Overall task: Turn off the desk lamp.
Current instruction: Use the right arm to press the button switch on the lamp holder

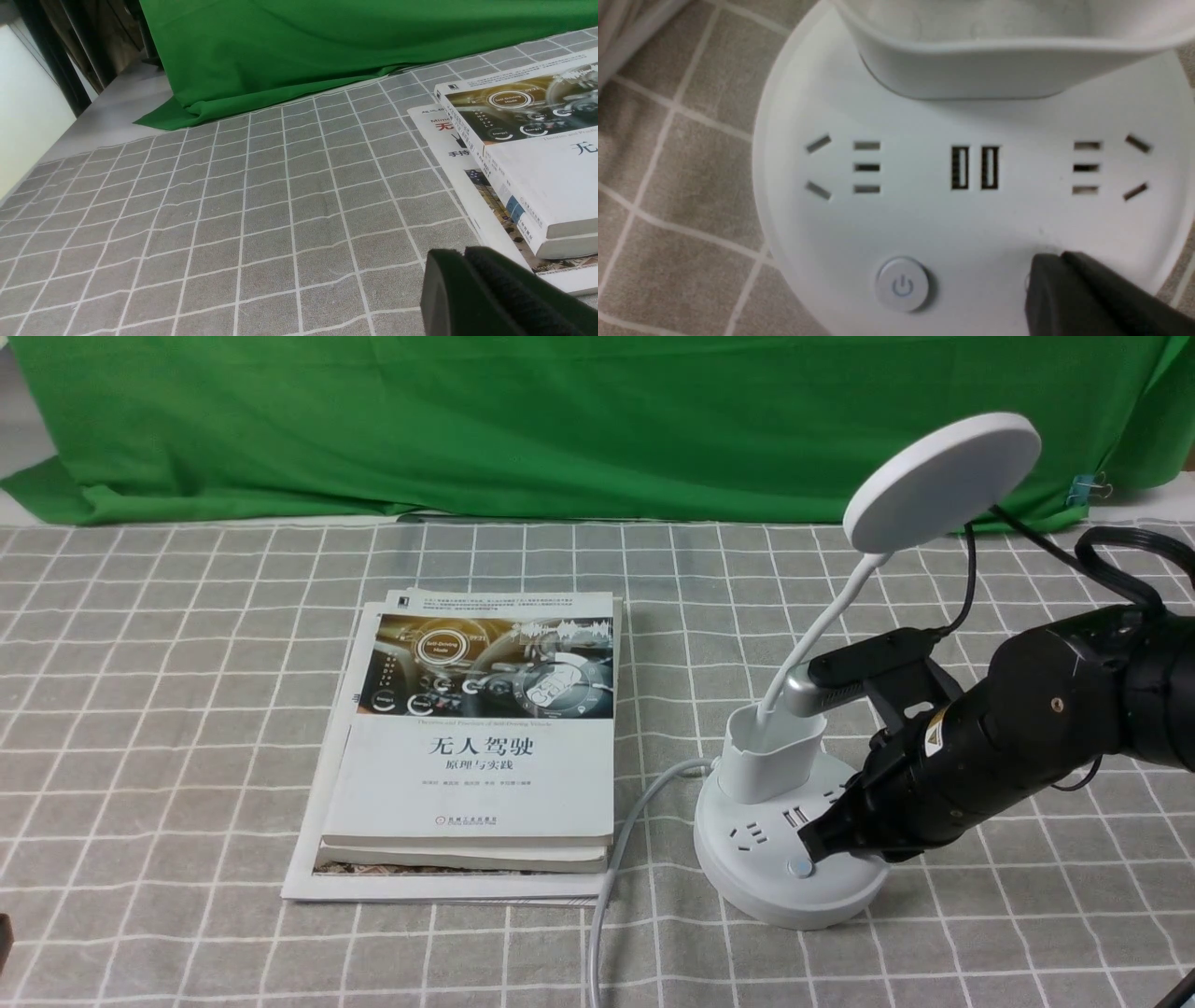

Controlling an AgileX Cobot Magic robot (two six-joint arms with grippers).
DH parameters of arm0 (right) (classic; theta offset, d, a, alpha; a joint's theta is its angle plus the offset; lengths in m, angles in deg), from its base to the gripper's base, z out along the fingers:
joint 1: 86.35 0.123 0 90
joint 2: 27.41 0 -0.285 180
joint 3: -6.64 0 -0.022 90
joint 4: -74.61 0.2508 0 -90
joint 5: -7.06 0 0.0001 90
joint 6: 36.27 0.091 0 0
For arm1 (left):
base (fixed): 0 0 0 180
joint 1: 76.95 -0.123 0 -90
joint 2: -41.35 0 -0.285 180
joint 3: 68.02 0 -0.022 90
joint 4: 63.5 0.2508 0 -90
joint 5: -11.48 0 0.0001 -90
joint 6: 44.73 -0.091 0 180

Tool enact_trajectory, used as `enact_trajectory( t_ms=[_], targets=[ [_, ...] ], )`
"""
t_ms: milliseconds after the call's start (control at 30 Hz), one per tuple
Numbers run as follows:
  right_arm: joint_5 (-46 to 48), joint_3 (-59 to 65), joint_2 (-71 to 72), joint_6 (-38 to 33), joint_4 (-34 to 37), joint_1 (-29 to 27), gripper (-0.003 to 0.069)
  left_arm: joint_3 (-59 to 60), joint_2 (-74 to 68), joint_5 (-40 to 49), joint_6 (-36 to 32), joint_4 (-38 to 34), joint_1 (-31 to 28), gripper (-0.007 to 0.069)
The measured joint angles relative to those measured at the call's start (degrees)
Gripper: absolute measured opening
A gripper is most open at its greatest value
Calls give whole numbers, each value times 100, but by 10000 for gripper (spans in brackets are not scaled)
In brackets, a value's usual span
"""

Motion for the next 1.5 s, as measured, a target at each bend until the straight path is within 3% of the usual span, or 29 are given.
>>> enact_trajectory(
  t_ms=[1500],
  targets=[
    [230,-167,-275,-170,18,0,42,0,0,0,0,0,0,19]
  ],
)
